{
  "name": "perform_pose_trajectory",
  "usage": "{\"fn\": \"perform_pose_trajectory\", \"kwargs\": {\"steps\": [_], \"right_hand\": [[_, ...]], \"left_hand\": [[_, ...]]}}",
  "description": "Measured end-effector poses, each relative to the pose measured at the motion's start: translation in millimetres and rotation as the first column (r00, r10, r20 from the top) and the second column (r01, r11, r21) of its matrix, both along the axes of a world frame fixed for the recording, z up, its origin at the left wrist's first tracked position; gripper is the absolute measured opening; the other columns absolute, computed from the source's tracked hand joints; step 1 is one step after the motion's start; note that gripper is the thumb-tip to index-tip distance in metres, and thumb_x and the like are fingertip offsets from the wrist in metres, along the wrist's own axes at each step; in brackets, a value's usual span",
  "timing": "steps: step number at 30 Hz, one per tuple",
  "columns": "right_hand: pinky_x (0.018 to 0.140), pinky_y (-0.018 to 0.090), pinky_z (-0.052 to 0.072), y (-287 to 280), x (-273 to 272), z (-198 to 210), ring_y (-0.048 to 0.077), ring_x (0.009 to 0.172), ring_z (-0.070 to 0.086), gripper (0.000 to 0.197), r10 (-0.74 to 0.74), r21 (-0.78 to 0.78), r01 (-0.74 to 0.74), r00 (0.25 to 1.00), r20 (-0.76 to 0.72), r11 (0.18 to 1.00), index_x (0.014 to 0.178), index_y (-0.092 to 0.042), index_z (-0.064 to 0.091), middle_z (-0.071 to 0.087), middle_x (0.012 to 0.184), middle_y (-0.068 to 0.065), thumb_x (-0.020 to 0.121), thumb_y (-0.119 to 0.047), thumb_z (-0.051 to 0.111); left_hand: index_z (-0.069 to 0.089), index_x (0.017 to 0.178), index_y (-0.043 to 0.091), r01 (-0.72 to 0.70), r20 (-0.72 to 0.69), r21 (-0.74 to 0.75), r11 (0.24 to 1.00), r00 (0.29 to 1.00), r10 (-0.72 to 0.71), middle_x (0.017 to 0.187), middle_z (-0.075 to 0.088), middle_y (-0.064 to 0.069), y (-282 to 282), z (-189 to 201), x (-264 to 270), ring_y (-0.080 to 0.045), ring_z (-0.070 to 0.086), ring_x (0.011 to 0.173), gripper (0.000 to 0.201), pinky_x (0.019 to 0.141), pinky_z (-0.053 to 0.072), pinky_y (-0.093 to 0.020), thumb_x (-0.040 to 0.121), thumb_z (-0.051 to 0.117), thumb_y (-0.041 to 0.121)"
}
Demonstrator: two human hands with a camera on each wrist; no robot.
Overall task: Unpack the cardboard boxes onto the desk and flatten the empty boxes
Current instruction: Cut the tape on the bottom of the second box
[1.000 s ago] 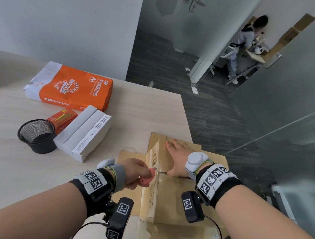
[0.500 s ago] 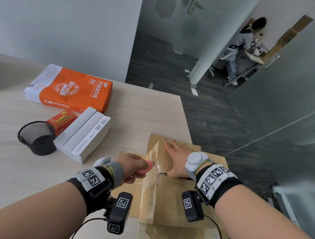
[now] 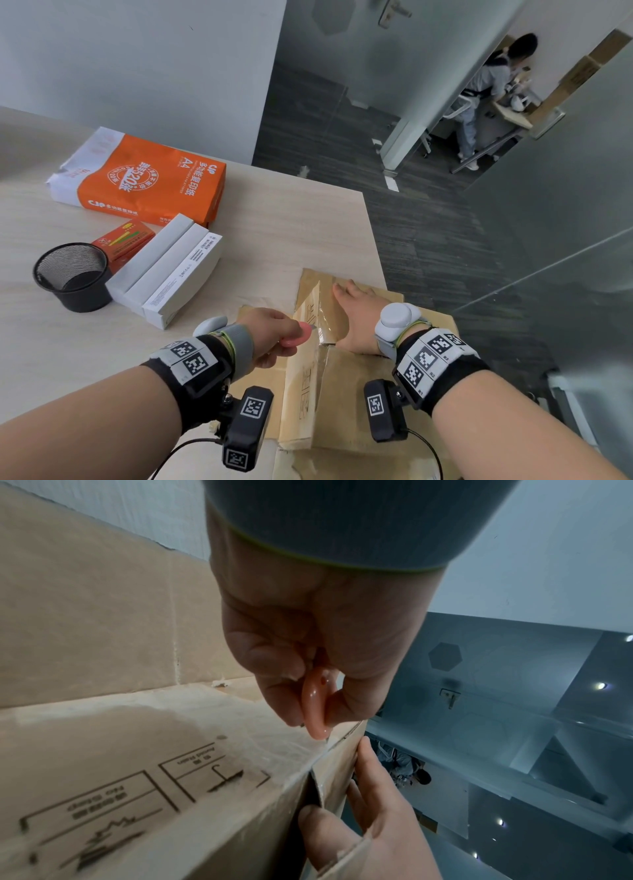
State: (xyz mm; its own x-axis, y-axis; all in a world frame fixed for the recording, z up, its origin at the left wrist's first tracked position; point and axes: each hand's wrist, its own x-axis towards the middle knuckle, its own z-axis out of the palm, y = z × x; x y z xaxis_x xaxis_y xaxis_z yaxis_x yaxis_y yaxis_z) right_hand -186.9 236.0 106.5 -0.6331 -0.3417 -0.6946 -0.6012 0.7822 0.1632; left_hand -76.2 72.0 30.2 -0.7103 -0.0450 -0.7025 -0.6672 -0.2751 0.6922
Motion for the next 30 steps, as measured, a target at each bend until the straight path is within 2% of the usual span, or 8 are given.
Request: {"fn": "perform_pose_trajectory", "kwargs": {"steps": [6,12,18,22,26,30], "right_hand": [[0.119,0.053,0.028,1.4,0.3,-0.9,0.04,0.153,0.009,0.116,0.012,-0.007,-0.012,1.0,-0.012,1.0,0.16,-0.028,-0.01,-0.01,0.169,0.001,0.081,-0.064,0.067],[0.12,0.053,0.027,1.8,-1.3,-1.0,0.042,0.153,0.009,0.117,0.017,-0.01,-0.017,1.0,-0.001,1.0,0.16,-0.027,-0.01,-0.01,0.169,0.002,0.08,-0.066,0.067],[0.119,0.052,0.029,1.5,-0.9,-0.3,0.041,0.151,0.014,0.118,0.026,-0.015,-0.026,1.0,-0.006,1.0,0.16,-0.026,-0.008,-0.008,0.169,0.002,0.079,-0.069,0.066],[0.119,0.052,0.028,1.6,-1.5,-1.1,0.041,0.152,0.012,0.117,0.026,-0.011,-0.026,1.0,-0.01,1.0,0.159,-0.027,-0.009,-0.009,0.169,0.002,0.08,-0.066,0.067],[0.121,0.053,0.026,0.6,-0.4,0.1,0.041,0.153,0.008,0.119,0.017,-0.006,-0.017,1.0,-0.001,1.0,0.16,-0.027,-0.01,-0.01,0.169,0.002,0.079,-0.068,0.067],[0.121,0.055,0.024,1.4,2.3,1.5,0.042,0.153,0.005,0.119,0.012,-0.004,-0.012,1.0,0.001,1.0,0.16,-0.027,-0.01,-0.01,0.169,0.003,0.079,-0.07,0.066]], "left_hand": [[0.068,0.089,0.005,-0.01,-0.001,-0.004,1.0,1.0,0.01,0.072,0.064,-0.009,-0.3,-2.9,-1.9,-0.016,0.067,0.062,0.008,0.044,0.037,-0.021,0.082,0.072,0.007],[0.07,0.094,0.004,-0.006,-0.009,-0.003,1.0,1.0,0.006,0.077,0.065,-0.011,-1.1,-3.7,-4.2,-0.016,0.068,0.062,0.013,0.044,0.037,-0.021,0.083,0.073,0.01],[0.071,0.098,0.001,-0.002,-0.017,-0.003,1.0,1.0,0.002,0.079,0.066,-0.012,1.1,-3.2,-5.6,-0.015,0.068,0.061,0.017,0.045,0.038,-0.022,0.083,0.073,0.009],[0.072,0.092,0.007,-0.008,-0.019,-0.007,1.0,1.0,0.008,0.083,0.068,-0.011,-1.4,-5.7,-7.6,-0.015,0.066,0.062,0.016,0.045,0.039,-0.022,0.08,0.079,0.014],[0.068,0.08,0.01,-0.037,-0.041,-0.017,0.999,0.998,0.037,0.078,0.064,-0.009,-1.3,-7.0,-9.2,-0.017,0.061,0.066,0.016,0.046,0.038,-0.023,0.08,0.082,0.018],[0.071,0.081,0.011,-0.014,-0.063,-0.034,0.999,0.998,0.012,0.077,0.066,-0.007,-1.9,-4.7,-7.0,-0.014,0.063,0.062,0.014,0.048,0.04,-0.024,0.079,0.082,0.018]]}}
